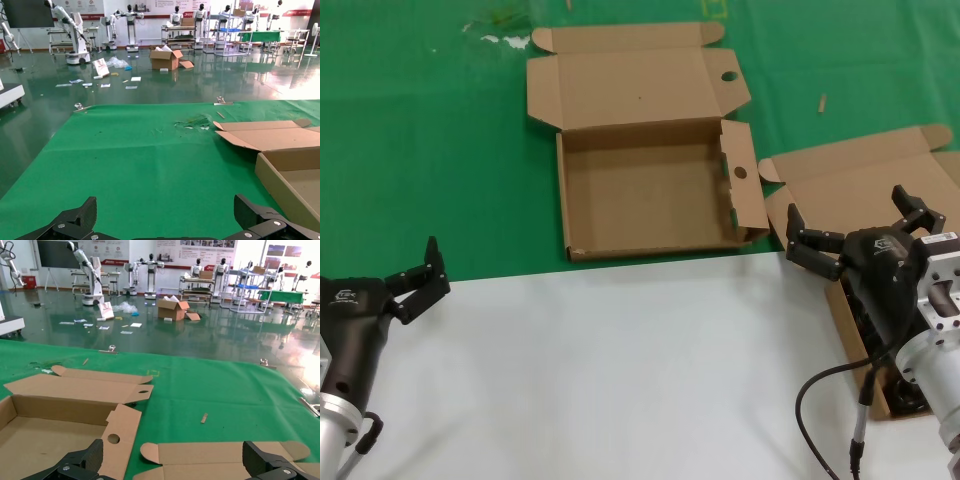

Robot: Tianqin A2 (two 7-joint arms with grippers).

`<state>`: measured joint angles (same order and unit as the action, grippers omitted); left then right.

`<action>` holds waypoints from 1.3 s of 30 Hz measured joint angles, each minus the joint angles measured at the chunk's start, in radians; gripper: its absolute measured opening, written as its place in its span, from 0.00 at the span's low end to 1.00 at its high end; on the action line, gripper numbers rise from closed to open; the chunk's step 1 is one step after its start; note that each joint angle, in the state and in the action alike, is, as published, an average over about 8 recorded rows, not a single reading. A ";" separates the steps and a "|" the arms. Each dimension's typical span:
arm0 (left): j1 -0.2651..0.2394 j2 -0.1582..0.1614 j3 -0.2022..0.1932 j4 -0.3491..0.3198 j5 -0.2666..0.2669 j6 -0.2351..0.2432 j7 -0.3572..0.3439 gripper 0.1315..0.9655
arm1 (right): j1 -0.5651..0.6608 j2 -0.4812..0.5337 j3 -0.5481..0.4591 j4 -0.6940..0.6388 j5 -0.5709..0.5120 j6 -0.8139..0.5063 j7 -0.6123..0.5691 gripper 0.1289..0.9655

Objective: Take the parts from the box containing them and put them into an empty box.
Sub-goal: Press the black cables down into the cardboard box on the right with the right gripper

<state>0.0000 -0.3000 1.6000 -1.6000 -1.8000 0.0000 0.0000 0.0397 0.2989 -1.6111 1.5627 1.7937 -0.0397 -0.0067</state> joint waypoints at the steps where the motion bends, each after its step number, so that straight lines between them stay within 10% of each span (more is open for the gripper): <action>1: 0.000 0.000 0.000 0.000 0.000 0.000 0.000 1.00 | 0.000 0.000 0.000 0.000 0.000 0.000 0.000 1.00; 22: 0.000 0.000 0.000 0.000 0.000 0.000 0.000 0.86 | -0.009 0.054 -0.102 0.047 0.065 0.113 -0.028 1.00; 31: 0.000 0.000 0.000 0.000 0.000 0.000 0.000 0.68 | 0.062 0.367 -0.362 0.141 0.289 0.152 -0.147 1.00; 39: 0.000 0.000 0.000 0.000 0.000 0.000 0.000 0.47 | 0.229 0.710 -0.520 0.252 0.022 -0.155 0.104 1.00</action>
<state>0.0000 -0.3000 1.6000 -1.6000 -1.7999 0.0000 0.0000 0.2690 1.0089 -2.1315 1.8146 1.8158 -0.1948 0.0969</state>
